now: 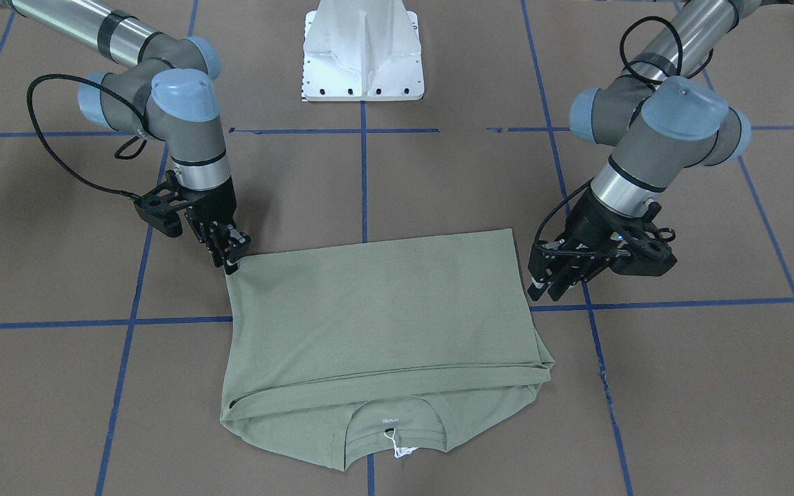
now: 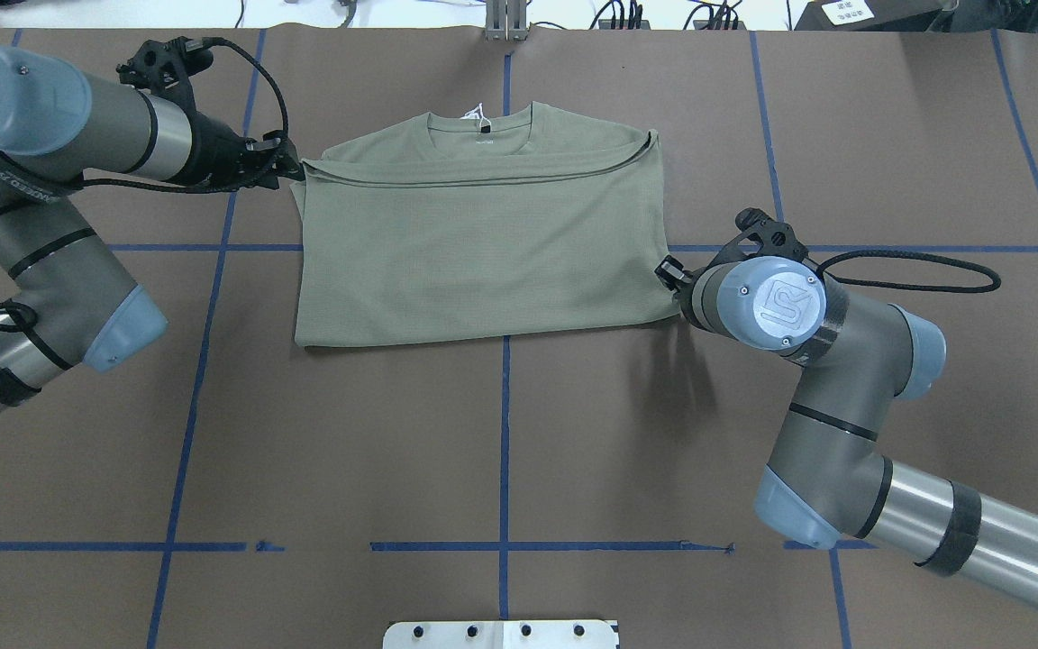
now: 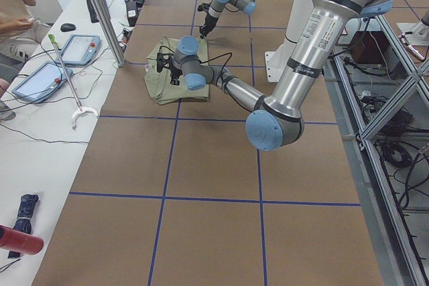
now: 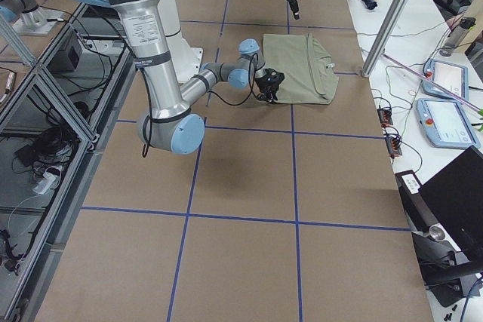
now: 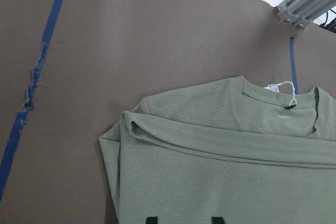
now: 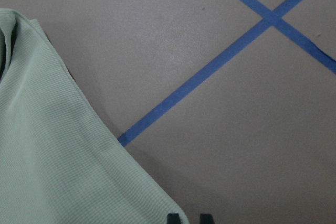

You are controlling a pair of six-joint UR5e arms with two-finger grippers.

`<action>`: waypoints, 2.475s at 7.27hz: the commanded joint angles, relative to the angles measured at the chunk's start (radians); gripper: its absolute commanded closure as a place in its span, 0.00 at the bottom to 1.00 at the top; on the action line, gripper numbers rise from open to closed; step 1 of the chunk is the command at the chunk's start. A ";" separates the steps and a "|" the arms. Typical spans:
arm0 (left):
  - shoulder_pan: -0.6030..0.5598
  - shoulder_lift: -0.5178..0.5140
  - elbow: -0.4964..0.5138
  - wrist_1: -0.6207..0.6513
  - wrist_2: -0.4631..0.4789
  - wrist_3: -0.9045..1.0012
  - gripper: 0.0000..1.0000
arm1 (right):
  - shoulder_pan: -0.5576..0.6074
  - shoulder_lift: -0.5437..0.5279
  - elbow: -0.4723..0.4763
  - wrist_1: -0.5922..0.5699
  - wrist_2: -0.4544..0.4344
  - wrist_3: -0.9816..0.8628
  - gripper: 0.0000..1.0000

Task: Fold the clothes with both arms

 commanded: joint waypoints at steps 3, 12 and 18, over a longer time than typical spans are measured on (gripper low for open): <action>0.003 0.003 -0.030 0.000 -0.009 -0.002 0.55 | -0.033 -0.064 0.224 -0.103 0.043 0.007 1.00; 0.210 0.054 -0.304 0.114 -0.086 -0.256 0.03 | -0.480 -0.087 0.650 -0.799 0.074 0.165 0.00; 0.357 0.070 -0.278 0.413 0.205 -0.281 0.22 | -0.009 0.065 0.453 -0.550 0.147 -0.116 0.00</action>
